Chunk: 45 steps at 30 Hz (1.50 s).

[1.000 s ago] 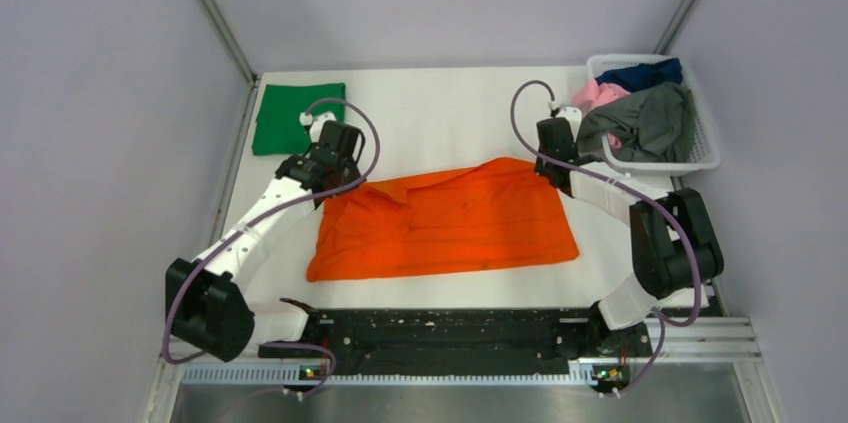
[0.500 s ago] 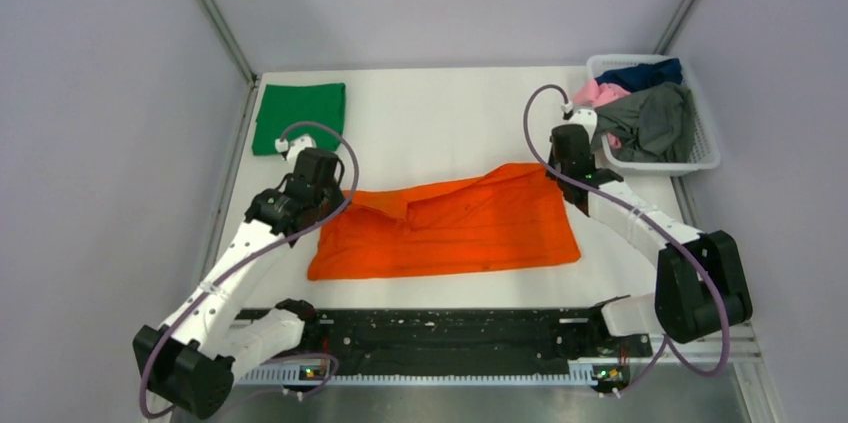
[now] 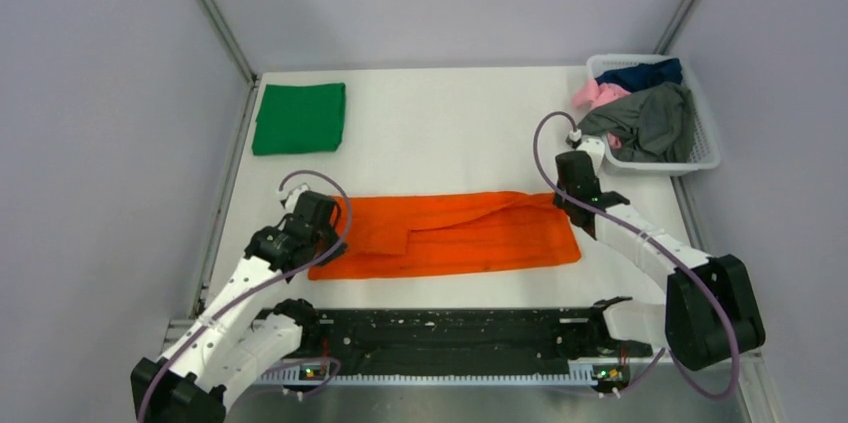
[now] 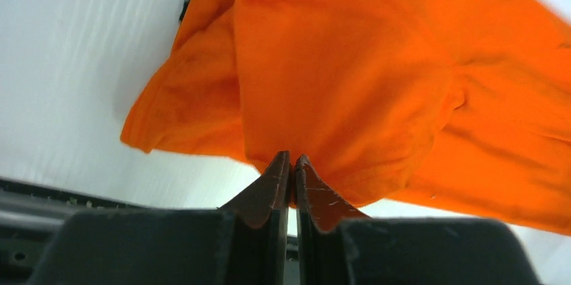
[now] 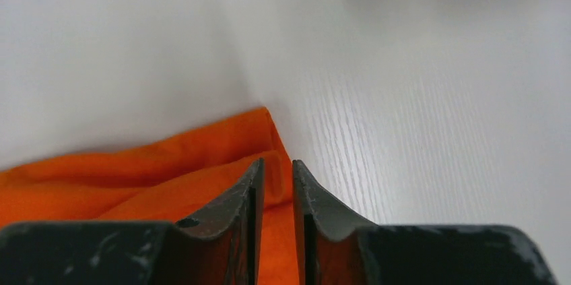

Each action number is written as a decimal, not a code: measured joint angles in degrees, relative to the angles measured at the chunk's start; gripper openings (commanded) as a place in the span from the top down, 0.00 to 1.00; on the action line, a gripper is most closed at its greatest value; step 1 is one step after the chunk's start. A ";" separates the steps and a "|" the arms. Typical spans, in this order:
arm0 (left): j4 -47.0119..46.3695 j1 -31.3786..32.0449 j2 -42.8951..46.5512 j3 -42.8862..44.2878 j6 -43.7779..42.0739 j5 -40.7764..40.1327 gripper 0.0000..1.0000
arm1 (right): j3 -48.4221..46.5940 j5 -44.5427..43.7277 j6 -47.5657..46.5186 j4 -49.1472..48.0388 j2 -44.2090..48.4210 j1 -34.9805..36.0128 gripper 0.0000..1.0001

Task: Fold and stack the t-shirts
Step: Fold the other side of the tshirt into a rectangle, then rotate the tshirt 90 degrees

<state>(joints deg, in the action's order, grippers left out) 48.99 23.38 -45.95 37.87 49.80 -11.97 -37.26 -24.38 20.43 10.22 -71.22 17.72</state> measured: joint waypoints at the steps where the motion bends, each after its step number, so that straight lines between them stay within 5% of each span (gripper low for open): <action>1: 0.44 0.00 0.50 -1.36 0.63 0.59 0.61 | 0.87 -0.48 1.11 1.22 0.92 0.00 0.56; 3: 2.36 0.02 1.68 -3.26 2.12 1.57 0.44 | 1.90 -1.68 3.45 3.50 2.51 0.00 0.29; 6: 4.28 0.02 4.63 -3.72 3.65 2.47 0.15 | 2.36 -4.07 6.40 7.89 5.92 -0.02 0.06; 8: 4.61 0.02 6.38 -3.50 4.20 2.69 0.02 | 2.32 -5.20 7.98 9.38 8.61 -0.02 0.01; 11: 4.37 0.02 7.02 -2.36 4.11 3.08 0.01 | 2.32 -4.31 8.17 9.35 13.49 -0.02 0.01; 15: -0.81 0.02 2.23 -1.38 3.39 4.96 0.01 | 2.34 7.39 5.90 3.48 15.04 -0.15 0.01; 22: -15.10 0.02 -20.02 -0.09 2.47 8.52 0.01 | 0.74 28.59 3.63 -6.10 -0.68 1.03 0.01; 26: -18.21 -0.55 -29.73 1.57 2.58 7.63 0.01 | -1.60 28.26 3.72 -3.10 -9.99 1.29 0.01; 31: -19.02 -2.99 -31.91 2.97 3.52 8.09 0.01 | -2.86 21.90 6.25 1.46 -10.40 -0.37 0.01; 40: -20.11 -8.55 -34.10 4.57 3.26 7.65 0.01 | 2.43 15.50 9.88 9.18 0.79 -14.34 0.01; 45: -17.99 -9.60 -41.64 11.74 1.09 6.99 0.01 | 3.82 21.79 8.26 7.93 8.00 -15.54 0.01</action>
<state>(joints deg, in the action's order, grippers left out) 31.00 13.78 -87.59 49.60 50.89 -4.97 -33.43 -2.59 28.69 18.15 -63.22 2.17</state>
